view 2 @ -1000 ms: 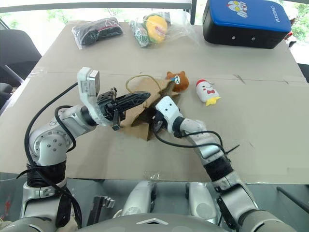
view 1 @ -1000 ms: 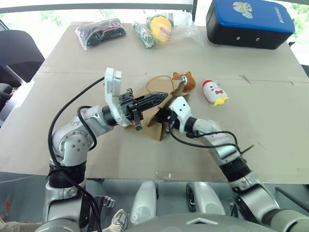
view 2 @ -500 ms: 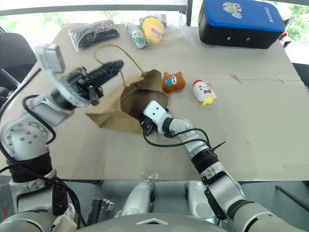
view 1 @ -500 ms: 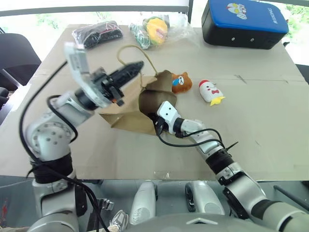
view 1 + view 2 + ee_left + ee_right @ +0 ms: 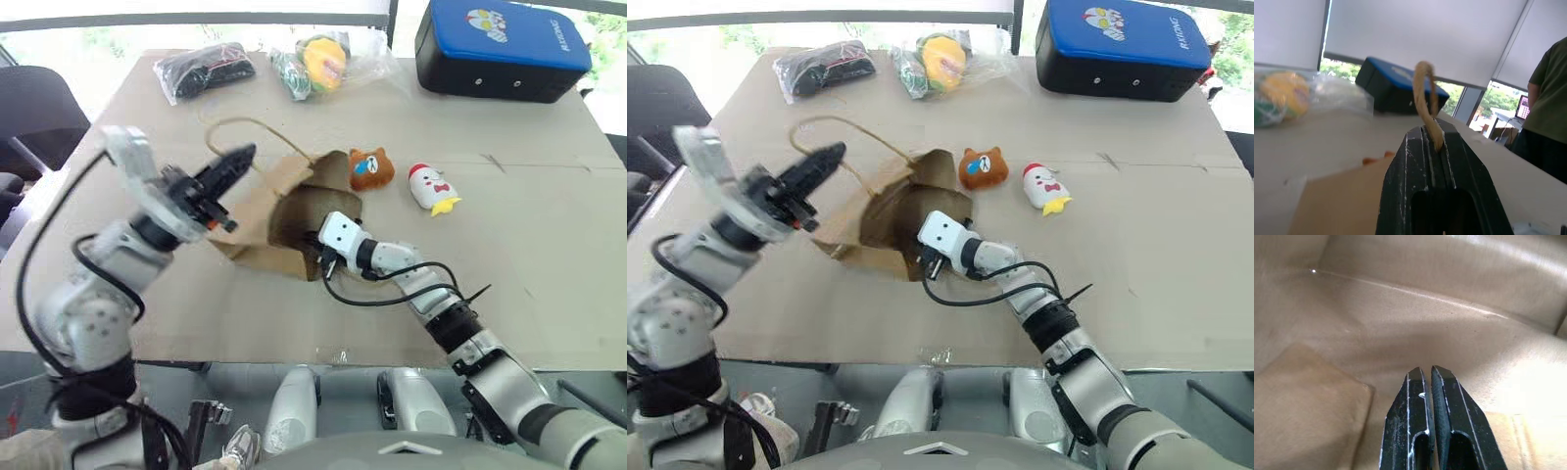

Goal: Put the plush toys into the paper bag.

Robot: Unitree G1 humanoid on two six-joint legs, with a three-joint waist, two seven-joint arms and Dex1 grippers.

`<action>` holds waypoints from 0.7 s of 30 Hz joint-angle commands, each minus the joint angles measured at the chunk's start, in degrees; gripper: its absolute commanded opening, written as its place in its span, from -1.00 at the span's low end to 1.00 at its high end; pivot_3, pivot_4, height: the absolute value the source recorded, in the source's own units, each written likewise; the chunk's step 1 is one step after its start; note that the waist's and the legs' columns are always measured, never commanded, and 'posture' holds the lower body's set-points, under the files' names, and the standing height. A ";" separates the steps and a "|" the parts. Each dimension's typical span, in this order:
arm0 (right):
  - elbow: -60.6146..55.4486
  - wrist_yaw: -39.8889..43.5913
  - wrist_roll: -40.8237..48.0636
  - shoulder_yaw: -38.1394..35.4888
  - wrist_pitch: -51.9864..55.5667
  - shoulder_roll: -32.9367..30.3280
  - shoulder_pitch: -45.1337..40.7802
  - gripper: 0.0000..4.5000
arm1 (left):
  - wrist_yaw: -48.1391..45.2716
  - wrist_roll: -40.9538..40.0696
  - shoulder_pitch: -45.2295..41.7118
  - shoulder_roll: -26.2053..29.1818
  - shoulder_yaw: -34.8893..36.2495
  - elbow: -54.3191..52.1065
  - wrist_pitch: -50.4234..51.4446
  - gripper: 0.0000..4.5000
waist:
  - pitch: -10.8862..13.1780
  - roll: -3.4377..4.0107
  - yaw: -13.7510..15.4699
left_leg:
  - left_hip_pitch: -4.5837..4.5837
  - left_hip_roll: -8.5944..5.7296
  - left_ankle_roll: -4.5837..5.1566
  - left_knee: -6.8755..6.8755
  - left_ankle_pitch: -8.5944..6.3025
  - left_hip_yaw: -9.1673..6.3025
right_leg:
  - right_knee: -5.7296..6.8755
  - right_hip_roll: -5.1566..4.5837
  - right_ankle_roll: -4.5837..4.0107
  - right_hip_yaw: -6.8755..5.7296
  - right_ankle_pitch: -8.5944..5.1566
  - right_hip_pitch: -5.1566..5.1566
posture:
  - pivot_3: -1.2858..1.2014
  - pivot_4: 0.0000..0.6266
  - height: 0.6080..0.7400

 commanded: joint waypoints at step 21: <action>8.33 -3.63 1.67 -12.63 27.29 -21.81 -15.19 0.00 | -0.48 8.34 -2.52 -6.18 -4.38 0.14 -11.16 -1.00 | 0.10 0.04 -0.52 | -0.74 -0.04 0.08 0.04 -0.03 0.20 | -0.04 -0.01 0.01 0.19 0.02 -0.74 | 0.03 -0.52 1.00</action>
